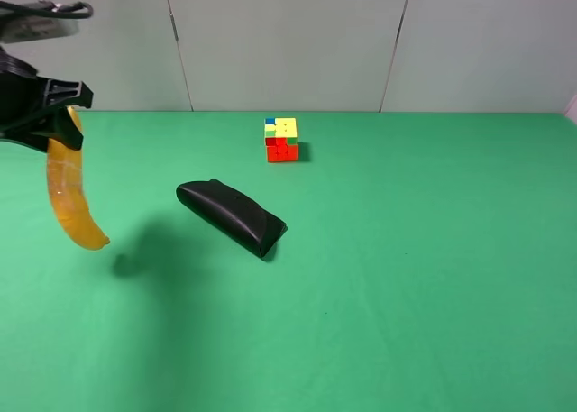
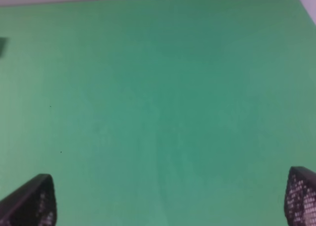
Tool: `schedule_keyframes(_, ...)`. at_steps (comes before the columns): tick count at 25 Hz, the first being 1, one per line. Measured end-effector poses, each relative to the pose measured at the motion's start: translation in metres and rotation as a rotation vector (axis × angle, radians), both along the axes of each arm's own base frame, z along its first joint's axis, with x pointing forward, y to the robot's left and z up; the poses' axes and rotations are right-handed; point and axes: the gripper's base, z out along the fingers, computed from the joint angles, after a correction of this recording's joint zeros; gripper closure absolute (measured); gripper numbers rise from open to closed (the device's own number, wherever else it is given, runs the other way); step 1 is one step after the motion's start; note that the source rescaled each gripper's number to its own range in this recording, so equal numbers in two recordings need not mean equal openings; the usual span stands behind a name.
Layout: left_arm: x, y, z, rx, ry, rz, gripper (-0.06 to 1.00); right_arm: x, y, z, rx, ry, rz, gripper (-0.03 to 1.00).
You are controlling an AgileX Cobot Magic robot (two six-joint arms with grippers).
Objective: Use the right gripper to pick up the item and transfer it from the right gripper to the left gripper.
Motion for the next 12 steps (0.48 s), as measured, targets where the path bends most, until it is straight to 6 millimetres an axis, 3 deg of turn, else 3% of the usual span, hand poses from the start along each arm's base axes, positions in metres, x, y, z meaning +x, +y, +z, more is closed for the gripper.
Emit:
schedule_keyframes(8, 0.051, -0.005, -0.004, 0.005, 0.105, -0.038, 0.94, 0.000, 0.000, 0.000, 0.000, 0.000, 0.000, -0.03)
schedule_keyframes(12, 0.067, -0.007, -0.020, 0.007, 0.216, -0.055, 0.94, 0.000, 0.000, 0.000, 0.000, 0.000, 0.000, -0.03)
